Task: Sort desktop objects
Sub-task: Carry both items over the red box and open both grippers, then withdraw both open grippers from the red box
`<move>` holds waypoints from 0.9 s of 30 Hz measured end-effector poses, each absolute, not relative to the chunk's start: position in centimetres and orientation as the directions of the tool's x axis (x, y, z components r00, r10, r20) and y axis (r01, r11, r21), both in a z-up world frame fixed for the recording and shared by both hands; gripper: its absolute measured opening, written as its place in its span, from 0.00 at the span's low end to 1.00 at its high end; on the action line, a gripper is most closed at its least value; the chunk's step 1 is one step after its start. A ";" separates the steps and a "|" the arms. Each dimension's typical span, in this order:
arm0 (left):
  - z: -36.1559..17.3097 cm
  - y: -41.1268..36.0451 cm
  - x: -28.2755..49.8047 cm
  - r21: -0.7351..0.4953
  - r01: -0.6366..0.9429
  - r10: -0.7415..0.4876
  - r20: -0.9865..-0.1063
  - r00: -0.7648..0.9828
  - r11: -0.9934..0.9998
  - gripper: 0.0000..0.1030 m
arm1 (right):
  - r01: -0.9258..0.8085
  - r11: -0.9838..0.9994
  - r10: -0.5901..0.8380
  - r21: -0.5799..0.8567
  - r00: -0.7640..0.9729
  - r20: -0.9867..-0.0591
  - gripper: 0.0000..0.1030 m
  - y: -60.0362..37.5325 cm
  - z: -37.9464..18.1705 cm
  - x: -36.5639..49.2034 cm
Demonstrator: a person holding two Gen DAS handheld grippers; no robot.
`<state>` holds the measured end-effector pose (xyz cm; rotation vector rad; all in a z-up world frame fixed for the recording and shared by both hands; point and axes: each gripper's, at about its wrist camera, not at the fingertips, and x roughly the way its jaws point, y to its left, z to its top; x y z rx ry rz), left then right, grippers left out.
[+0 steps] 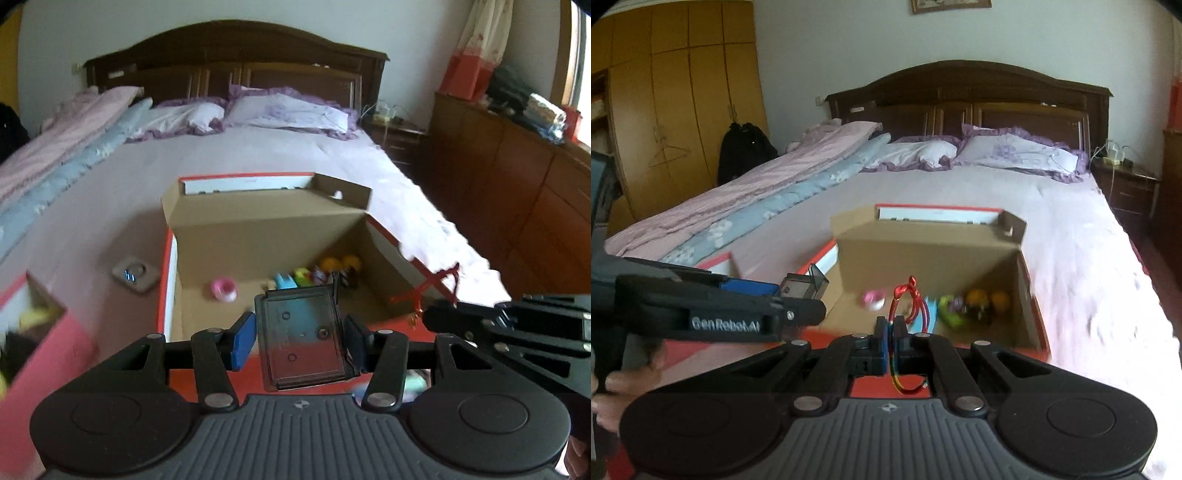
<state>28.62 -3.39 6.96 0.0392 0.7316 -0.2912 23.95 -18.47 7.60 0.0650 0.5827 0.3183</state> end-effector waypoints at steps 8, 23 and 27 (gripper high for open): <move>5.6 -4.2 32.7 -0.013 0.186 -0.141 -0.705 0.695 0.982 0.72 | -0.177 0.952 0.292 0.251 0.773 -0.563 0.33 -19.1 5.8 30.9; 1.0 -3.1 19.2 -0.020 0.116 -0.088 -0.780 0.620 0.993 0.83 | -0.052 0.960 0.218 0.274 0.753 -0.621 0.51 -21.7 -1.4 12.8; 1.1 -3.2 14.9 -0.016 0.110 -0.081 -0.788 0.611 0.994 0.85 | 0.011 0.948 0.210 0.317 0.727 -0.654 0.56 -21.8 -2.6 8.6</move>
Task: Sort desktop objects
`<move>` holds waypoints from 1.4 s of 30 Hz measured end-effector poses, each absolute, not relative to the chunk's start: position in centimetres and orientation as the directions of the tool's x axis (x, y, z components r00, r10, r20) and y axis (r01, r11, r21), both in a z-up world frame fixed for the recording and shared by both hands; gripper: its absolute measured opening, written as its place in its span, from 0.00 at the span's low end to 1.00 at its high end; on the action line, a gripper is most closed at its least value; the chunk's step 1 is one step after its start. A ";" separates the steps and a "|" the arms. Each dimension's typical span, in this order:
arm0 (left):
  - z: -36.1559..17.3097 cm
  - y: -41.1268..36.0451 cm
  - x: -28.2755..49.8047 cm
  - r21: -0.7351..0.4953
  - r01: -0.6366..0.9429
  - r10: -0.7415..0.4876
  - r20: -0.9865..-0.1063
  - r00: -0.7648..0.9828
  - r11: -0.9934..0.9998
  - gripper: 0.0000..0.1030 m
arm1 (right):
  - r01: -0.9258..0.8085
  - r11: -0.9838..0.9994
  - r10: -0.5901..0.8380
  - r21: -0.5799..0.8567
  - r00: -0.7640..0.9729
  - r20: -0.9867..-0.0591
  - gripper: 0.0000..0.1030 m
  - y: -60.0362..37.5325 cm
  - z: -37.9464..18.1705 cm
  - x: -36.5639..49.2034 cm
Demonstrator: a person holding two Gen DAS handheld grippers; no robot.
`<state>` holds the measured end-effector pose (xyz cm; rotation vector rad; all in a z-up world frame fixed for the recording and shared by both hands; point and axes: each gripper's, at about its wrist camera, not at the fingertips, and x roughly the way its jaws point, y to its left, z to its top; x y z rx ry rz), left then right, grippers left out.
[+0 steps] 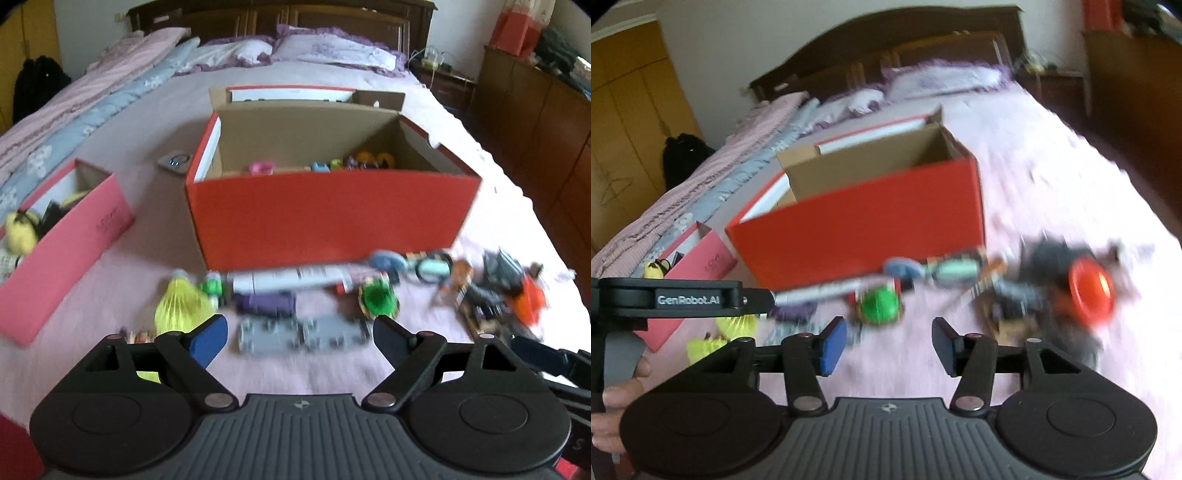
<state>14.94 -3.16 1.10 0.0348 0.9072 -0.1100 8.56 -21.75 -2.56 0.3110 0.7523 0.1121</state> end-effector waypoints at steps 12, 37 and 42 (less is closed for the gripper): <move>2.9 -1.2 7.0 0.032 0.084 -0.030 -0.764 0.644 0.996 0.95 | 0.015 0.965 0.162 0.263 0.753 -0.638 0.82 -19.0 0.5 1.5; 3.2 -0.4 3.8 0.051 0.070 -0.012 -0.718 0.696 0.996 0.97 | 0.036 0.966 0.127 0.255 0.795 -0.593 0.86 -18.6 1.8 -1.3; 4.9 -0.9 5.0 0.055 0.069 -0.011 -0.695 0.719 0.996 0.99 | 0.029 0.970 0.114 0.242 0.823 -0.556 0.87 -18.5 3.8 -0.2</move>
